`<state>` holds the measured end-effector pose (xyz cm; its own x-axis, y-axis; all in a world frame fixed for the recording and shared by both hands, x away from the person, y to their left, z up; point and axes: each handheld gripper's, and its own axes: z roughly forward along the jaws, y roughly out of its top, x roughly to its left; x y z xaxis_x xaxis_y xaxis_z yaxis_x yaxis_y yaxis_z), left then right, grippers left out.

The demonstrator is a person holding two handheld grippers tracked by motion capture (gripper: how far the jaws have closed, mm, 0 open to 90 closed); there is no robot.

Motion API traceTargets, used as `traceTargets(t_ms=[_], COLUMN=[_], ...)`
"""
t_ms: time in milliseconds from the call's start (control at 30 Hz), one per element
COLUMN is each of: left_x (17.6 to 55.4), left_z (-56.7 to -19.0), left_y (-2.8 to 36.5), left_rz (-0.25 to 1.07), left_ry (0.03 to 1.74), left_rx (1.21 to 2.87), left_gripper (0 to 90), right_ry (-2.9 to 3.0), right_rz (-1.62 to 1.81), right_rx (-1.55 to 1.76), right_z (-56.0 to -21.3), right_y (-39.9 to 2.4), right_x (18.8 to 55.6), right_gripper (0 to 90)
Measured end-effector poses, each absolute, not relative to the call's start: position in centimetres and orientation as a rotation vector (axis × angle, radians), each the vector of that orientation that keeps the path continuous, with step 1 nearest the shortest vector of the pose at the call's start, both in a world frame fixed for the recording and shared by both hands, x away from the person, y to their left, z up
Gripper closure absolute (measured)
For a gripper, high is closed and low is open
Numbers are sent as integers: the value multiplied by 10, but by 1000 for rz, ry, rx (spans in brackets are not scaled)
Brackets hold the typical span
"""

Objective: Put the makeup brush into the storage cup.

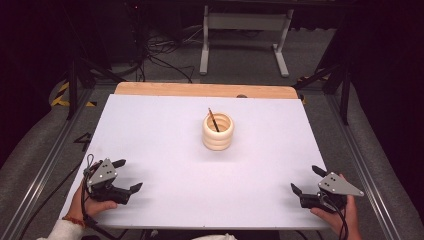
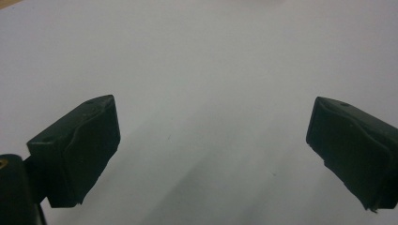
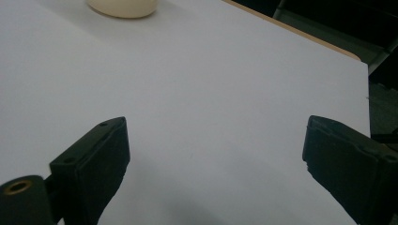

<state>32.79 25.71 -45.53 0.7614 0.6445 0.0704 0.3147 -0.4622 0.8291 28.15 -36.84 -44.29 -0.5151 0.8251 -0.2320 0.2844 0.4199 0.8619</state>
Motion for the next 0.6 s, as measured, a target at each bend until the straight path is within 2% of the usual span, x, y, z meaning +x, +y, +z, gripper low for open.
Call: traceTargets(t_ms=[600], left_x=[329], left_z=[-454], left_y=[259], left_rz=[480], left_ry=[735], left_rx=[2068], left_gripper=[41], right_ry=[2024], right_rz=[1052], right_rx=[910], right_z=[-443], right_y=[-362], right_x=[284], right_gripper=[84])
